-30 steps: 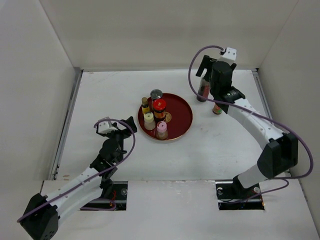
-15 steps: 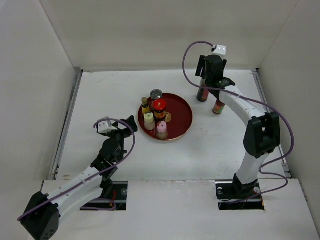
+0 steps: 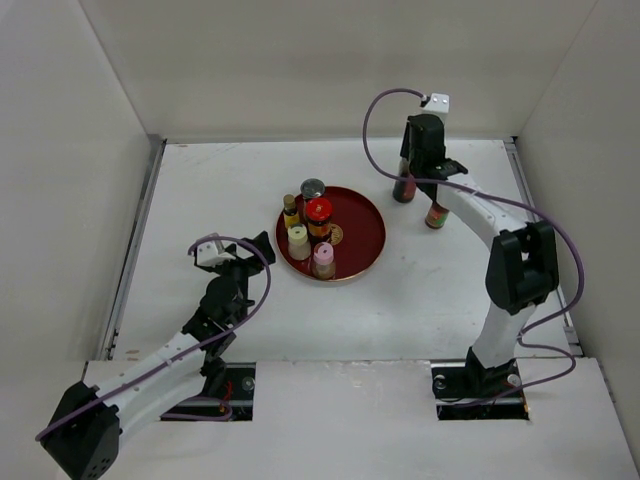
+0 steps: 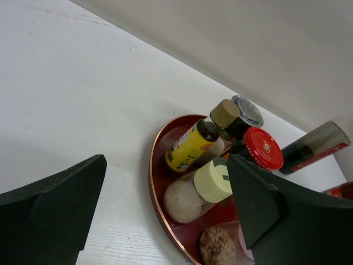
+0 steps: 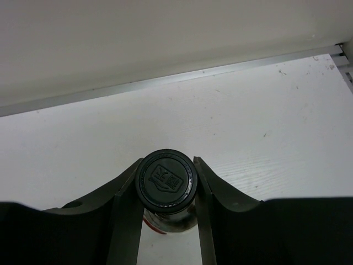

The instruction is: Organize the condiment bottles

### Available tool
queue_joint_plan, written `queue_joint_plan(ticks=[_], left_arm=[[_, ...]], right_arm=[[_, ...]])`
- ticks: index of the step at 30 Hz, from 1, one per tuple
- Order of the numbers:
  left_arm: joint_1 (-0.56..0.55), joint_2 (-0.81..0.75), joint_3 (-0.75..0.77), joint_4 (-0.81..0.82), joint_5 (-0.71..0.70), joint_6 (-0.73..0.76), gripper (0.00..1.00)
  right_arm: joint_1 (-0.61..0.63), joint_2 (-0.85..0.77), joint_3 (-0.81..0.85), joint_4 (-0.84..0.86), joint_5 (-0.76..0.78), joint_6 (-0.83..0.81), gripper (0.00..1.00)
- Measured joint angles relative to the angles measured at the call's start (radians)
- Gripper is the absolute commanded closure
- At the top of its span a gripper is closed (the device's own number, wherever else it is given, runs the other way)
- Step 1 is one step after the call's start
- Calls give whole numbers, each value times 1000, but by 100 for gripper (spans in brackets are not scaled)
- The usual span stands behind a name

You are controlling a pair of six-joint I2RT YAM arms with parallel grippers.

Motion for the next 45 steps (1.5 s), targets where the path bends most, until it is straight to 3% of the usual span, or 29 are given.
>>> queue_joint_plan(ticks=[7, 15, 37, 40, 45], left_arm=[[6, 16, 0, 2, 1, -3, 8], [6, 19, 0, 3, 2, -3, 8], [13, 20, 0, 2, 14, -5, 8], [13, 19, 0, 2, 15, -6, 8], [15, 19, 0, 2, 18, -6, 8]], right_arm=[[45, -97, -39, 13, 18, -59, 79], [196, -189, -37, 105, 22, -74, 79], [321, 44, -9, 164, -9, -43, 78], [325, 46, -10, 171, -8, -43, 71], [329, 47, -33, 221, -5, -35, 42]])
